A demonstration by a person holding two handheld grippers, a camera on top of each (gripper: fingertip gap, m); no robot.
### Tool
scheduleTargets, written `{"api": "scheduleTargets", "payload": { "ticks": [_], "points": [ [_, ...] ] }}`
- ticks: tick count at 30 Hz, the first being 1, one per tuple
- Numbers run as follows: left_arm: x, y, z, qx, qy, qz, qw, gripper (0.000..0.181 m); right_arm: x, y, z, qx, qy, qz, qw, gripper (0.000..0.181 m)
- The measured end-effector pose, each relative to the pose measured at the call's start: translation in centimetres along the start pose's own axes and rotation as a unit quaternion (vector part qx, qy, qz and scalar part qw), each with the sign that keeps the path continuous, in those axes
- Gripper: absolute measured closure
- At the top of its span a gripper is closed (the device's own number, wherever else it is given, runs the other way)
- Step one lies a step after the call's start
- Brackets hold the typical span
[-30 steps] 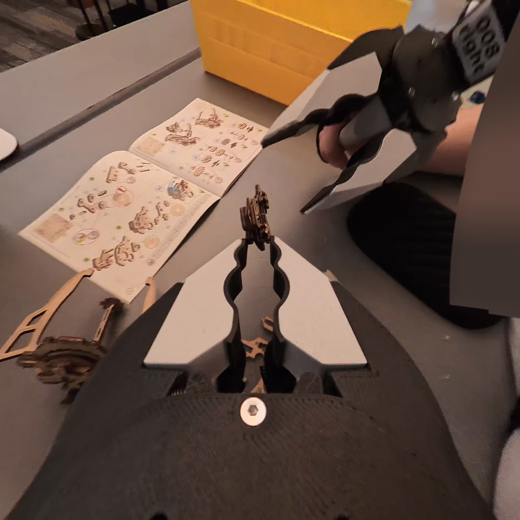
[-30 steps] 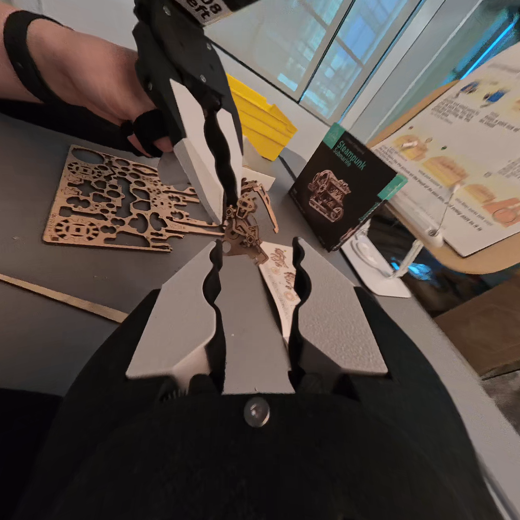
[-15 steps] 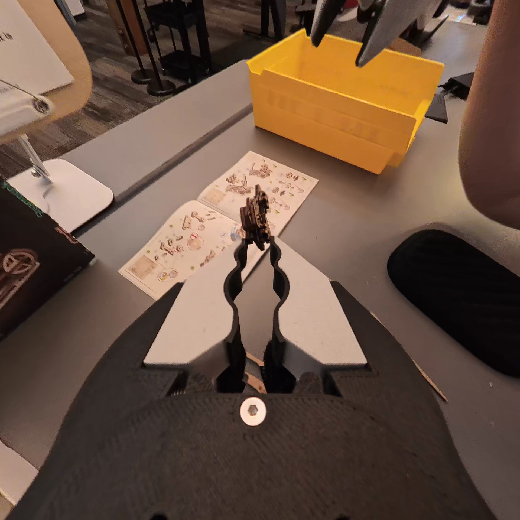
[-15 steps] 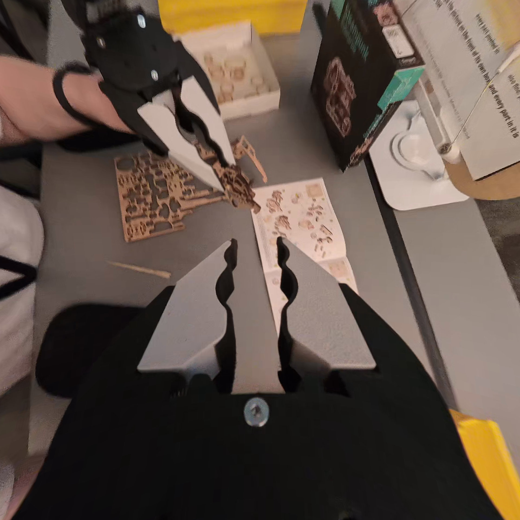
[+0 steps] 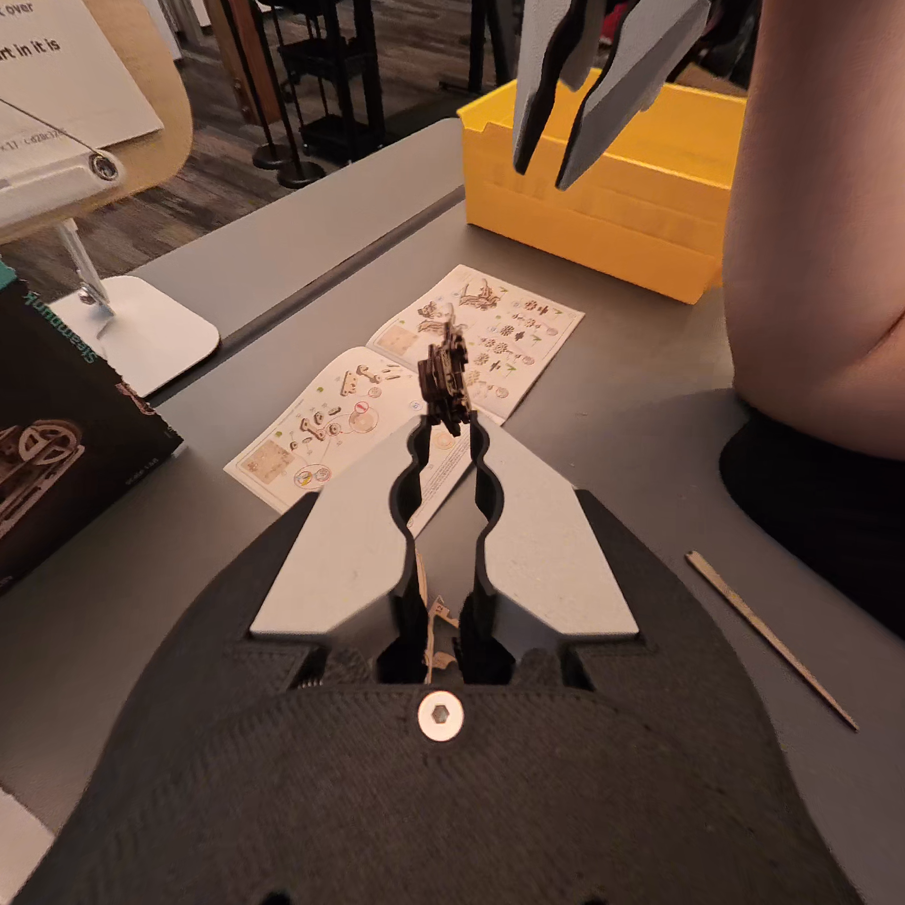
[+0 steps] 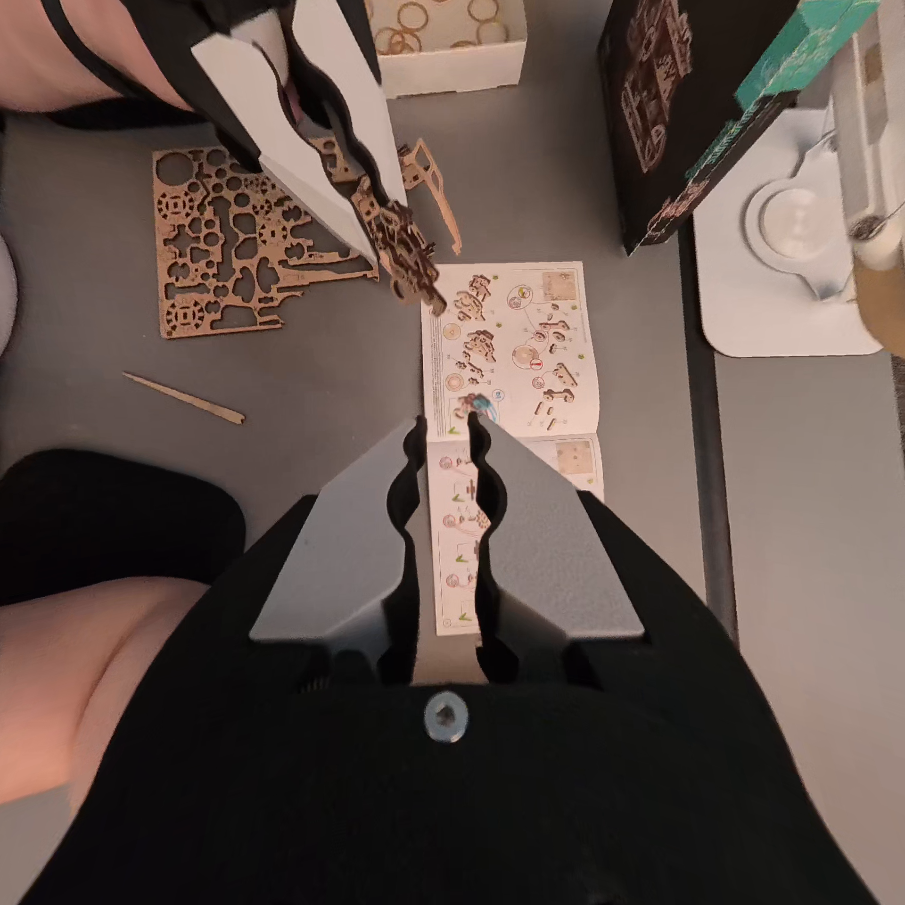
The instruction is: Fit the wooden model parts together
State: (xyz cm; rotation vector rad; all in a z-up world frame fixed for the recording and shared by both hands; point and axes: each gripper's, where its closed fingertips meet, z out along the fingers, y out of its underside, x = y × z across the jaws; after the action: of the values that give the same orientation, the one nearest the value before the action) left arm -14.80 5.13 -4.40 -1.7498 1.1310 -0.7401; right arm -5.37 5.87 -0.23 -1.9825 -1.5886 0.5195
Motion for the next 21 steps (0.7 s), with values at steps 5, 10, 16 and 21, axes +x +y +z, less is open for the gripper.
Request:
{"api": "scheduleTargets", "payload": {
  "ticks": [5,10,16,21],
  "points": [
    [0.5,-0.2,0.6,0.001,-0.013,0.038,0.999,0.167,1.2,0.1,-0.1,-0.006,0.027,0.013,1.000,0.167],
    [1.0,-0.2,1.2,0.002,-0.002,0.077,0.997,0.167,0.2,0.5,0.6,-0.023,-0.004,-0.002,1.000,0.177],
    [0.6,-1.0,2.2,-0.015,0.021,0.090,0.996,0.167,-0.1,0.0,1.9,-0.025,-0.042,-0.009,0.999,0.178],
    [1.0,0.1,2.5,-0.035,0.021,0.107,0.993,0.167,-0.3,0.0,2.1,-0.027,-0.049,-0.013,0.998,0.173]
  ]
}}
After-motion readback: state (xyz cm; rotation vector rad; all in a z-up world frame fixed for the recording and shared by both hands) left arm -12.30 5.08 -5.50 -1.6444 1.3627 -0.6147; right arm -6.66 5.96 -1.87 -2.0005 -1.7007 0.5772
